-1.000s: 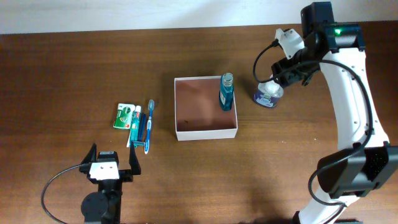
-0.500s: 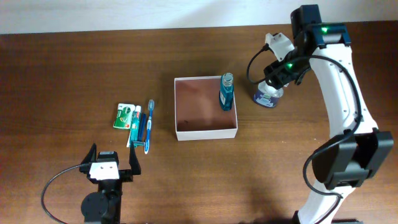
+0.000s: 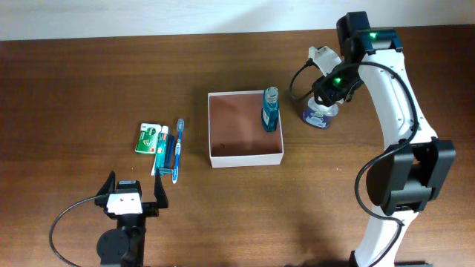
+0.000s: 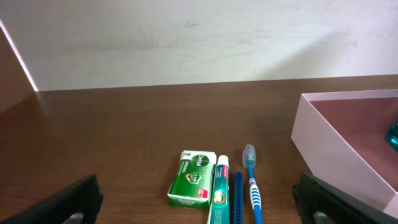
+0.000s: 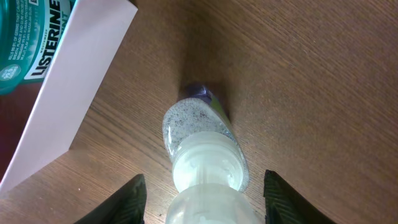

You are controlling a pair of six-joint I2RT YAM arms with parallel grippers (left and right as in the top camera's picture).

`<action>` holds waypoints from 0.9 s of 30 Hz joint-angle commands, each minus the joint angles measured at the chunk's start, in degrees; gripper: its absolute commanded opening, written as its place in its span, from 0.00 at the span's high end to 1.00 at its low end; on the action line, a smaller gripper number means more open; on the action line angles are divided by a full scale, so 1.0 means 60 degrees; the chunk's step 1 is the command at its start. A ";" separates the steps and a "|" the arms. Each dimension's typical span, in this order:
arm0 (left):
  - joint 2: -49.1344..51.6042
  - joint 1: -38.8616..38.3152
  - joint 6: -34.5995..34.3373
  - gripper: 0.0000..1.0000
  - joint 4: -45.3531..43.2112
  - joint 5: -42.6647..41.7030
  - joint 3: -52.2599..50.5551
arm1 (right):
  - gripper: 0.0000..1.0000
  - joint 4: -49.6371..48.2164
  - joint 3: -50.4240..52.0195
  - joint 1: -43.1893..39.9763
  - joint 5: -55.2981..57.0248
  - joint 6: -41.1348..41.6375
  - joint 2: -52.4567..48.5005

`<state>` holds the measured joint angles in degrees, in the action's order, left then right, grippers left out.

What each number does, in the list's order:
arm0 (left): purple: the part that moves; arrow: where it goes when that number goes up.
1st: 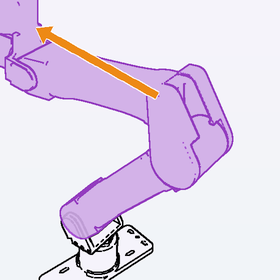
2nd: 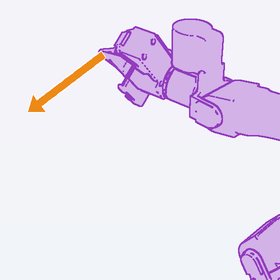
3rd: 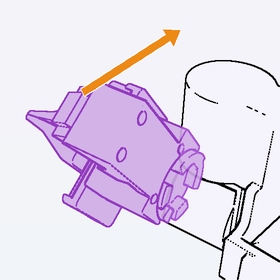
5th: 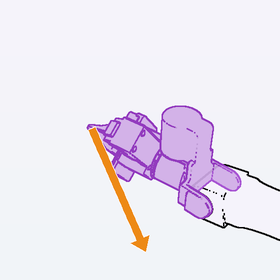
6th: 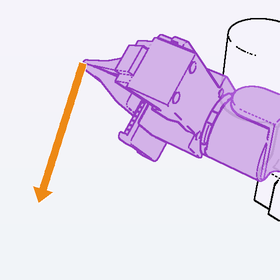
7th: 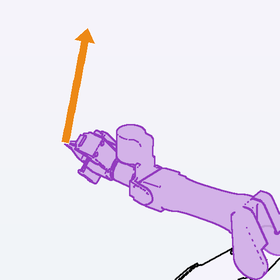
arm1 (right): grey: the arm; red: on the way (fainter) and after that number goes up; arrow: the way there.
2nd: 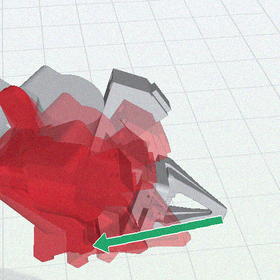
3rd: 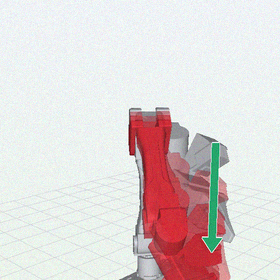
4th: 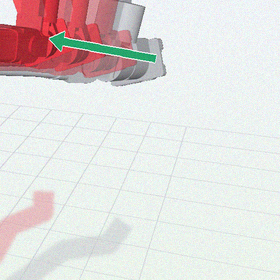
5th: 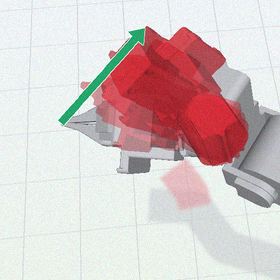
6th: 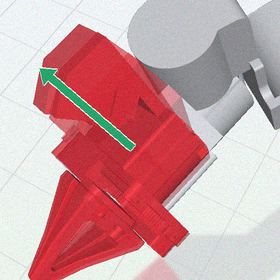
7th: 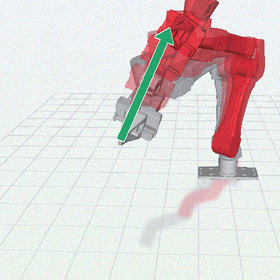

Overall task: Pack container
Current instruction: 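Move the right gripper to the purple soap pump and grasp it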

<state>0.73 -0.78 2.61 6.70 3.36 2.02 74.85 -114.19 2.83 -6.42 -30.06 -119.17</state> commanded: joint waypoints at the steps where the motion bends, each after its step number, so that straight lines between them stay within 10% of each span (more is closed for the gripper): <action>1: -0.0044 -0.0036 0.0153 0.01 0.0000 -0.0106 -0.0073 | 0.52 -0.0029 0.0080 0.0091 -0.0109 -0.0015 -0.0040; 27: -0.0044 -0.0036 0.0153 0.01 0.0000 -0.0106 -0.0073 | 0.68 0.0164 0.0087 0.0091 -0.0080 0.0102 -0.0040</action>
<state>0.73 -0.78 2.61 6.70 3.36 2.02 75.64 -114.19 2.83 -6.35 -29.91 -119.22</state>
